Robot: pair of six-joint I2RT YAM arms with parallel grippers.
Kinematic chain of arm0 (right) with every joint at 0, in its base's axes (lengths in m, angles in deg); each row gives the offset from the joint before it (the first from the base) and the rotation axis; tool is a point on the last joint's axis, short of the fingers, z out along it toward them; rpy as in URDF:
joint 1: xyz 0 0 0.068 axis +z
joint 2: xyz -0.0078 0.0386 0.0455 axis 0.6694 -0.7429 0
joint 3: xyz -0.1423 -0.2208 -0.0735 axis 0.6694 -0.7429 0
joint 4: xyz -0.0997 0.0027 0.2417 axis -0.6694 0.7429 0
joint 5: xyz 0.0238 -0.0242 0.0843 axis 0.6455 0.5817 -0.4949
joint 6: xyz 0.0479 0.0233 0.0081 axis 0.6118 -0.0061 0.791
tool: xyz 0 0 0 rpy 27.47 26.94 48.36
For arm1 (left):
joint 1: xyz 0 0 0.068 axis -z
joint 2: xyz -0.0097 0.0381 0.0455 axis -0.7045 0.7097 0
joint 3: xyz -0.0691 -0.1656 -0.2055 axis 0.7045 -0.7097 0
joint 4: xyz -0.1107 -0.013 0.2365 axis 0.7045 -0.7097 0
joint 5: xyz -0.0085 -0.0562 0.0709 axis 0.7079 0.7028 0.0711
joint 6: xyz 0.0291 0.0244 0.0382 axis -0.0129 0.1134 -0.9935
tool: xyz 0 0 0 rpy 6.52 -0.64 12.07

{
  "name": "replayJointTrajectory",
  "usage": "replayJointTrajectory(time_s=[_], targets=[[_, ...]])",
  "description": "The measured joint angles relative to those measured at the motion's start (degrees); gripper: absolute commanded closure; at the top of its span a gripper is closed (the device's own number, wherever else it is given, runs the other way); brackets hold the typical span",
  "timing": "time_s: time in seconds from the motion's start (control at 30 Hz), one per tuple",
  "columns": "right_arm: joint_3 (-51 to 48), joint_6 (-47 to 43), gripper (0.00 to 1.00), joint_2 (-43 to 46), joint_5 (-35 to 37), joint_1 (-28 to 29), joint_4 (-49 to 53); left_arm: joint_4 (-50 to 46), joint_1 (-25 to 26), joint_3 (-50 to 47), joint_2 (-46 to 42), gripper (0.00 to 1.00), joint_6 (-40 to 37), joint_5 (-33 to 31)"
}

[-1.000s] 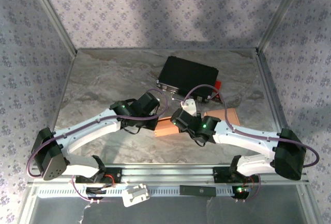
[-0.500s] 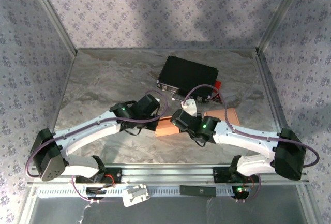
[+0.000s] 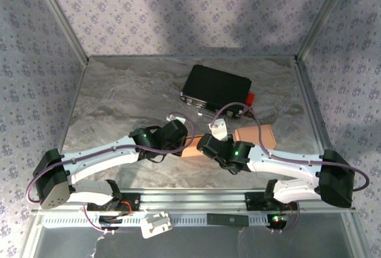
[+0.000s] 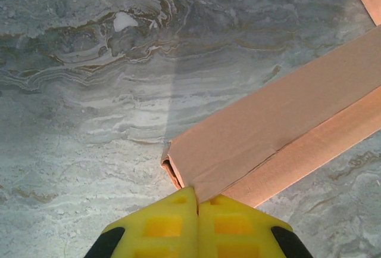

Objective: Fold the paper box

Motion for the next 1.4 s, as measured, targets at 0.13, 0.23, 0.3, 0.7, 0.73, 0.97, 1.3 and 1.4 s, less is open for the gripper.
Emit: replayJointTrajectory(time_s=[0.13,0.23,0.3,0.7,0.73,0.97,1.3,1.4], targets=[[-0.46,-0.04,1.0,0.07,0.68,0.5,-0.31,1.62,2.56,-1.77,0.17,0.98,1.38,-3.58],[-0.44,0.09,0.91,0.07,0.68,0.79,0.15,2.25,3.82,-2.69,0.72,0.98,2.6,-5.77],[-0.22,0.74,0.8,0.13,0.37,1.2,1.2,2.32,4.68,-2.8,0.94,0.98,3.5,-7.23],[3.56,8.63,0.43,7.52,-8.0,2.16,8.55,3.13,6.38,-3.08,1.42,0.98,7.06,-10.43],[3.56,9.46,0.41,8.61,-8.87,2.16,8.85,3.15,6.38,-3.08,1.46,0.99,7.13,-10.6],[1.88,21.49,0.23,17.55,-13.49,-0.76,8.87,3.15,6.82,-3.08,1.66,0.98,7.54,-11.26],[-17.29,48.74,0.09,30.12,-27.61,-15.87,-5.95,3.28,7.39,-3.04,2.05,0.99,7.72,-12.17],[-20.9,53.66,0.1,28.55,-33.07,-18.6,-12.63,3.3,7.5,-3.04,2.19,0.99,7.78,-12.52]])
